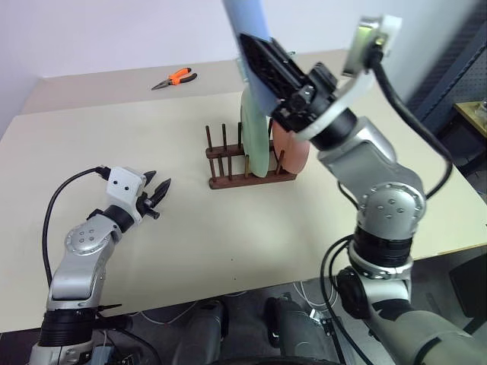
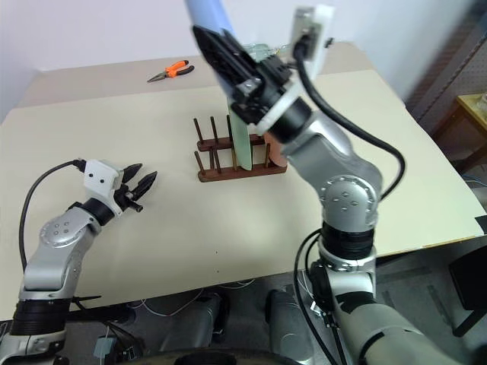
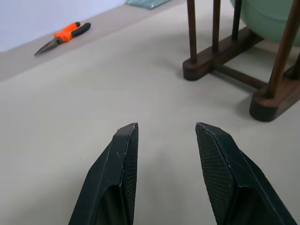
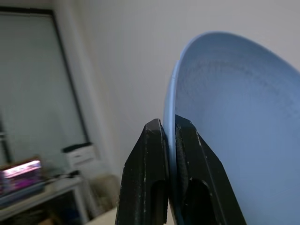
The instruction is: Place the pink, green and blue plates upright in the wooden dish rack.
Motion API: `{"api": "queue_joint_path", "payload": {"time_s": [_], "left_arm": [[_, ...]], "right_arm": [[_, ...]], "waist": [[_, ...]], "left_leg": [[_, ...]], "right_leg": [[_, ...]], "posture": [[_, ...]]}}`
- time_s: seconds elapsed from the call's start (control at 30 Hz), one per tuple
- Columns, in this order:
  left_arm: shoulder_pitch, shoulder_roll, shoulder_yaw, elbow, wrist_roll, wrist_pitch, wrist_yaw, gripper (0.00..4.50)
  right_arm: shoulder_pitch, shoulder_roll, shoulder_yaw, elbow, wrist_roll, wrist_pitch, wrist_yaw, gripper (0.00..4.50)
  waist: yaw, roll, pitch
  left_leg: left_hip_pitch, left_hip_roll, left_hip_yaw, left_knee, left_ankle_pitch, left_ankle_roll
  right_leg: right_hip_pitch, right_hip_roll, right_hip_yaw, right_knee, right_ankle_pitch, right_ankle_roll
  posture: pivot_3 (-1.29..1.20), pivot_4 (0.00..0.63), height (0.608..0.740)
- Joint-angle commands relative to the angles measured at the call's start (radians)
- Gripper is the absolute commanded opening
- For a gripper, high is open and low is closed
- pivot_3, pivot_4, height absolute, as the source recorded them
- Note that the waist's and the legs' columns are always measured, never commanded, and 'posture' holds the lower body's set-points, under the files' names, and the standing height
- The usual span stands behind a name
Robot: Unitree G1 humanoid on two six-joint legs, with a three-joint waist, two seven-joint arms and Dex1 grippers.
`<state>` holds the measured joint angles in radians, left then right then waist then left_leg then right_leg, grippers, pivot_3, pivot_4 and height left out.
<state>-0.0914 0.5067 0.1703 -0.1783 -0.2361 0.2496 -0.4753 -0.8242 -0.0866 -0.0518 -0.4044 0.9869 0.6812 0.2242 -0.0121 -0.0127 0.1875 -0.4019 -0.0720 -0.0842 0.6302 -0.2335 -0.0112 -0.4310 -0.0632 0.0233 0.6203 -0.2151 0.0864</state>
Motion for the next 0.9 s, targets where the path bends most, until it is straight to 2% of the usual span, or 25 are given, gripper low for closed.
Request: {"api": "queue_joint_path", "payload": {"time_s": [0.03,0.13,0.3,0.5,0.9], "left_arm": [[0.003,-0.005,0.011,-0.047,0.003,-0.011,0.013,1.97],[0.019,-0.012,0.013,-0.063,0.003,-0.004,0.018,1.97],[0.04,-0.017,0.016,-0.081,0.003,0.003,0.024,1.97],[0.05,-0.007,0.036,-0.073,0.013,-0.006,0.04,1.97],[0.064,-0.001,0.04,-0.068,0.015,-0.011,0.039,1.97]], "right_arm": [[-0.032,0.059,0.023,0.02,0.0,-0.014,-0.036,0.04],[-0.014,0.071,0.069,0.023,-0.048,-0.02,-0.023,0.04],[0.013,0.114,0.085,0.049,-0.036,0.003,-0.049,0.04],[0.018,0.207,0.053,0.156,-0.008,0.042,-0.145,0.04],[0.005,0.27,-0.015,0.257,0.025,0.043,-0.256,0.04]], "waist": [[0.0,0.0,0.0],[-0.002,0.0,0.0],[-0.003,0.0,0.0],[-0.006,0.0,0.0],[-0.006,0.0,0.0]], "left_leg": [[0.0,0.0,0.0,0.0,0.0,0.0],[0.0,0.0,0.0,0.0,0.0,0.0],[0.0,0.0,0.0,-0.001,0.0,0.0],[0.0,0.0,0.001,-0.001,0.0,0.0],[-0.001,0.0,0.001,-0.001,0.0,-0.001]], "right_leg": [[0.0,0.0,0.0,0.0,0.0,0.0],[0.0,0.0,0.0,0.0,0.0,0.0],[-0.002,0.0,0.0,0.002,0.0,0.0],[-0.004,0.0,0.0,0.006,0.0,0.0],[-0.005,0.0,0.0,0.007,0.0,0.0]], "posture": [[0.0,0.15,0.74],[0.0,0.15,0.74],[0.0,0.15,0.74],[0.0,0.15,0.74],[0.0,0.15,0.74]]}}
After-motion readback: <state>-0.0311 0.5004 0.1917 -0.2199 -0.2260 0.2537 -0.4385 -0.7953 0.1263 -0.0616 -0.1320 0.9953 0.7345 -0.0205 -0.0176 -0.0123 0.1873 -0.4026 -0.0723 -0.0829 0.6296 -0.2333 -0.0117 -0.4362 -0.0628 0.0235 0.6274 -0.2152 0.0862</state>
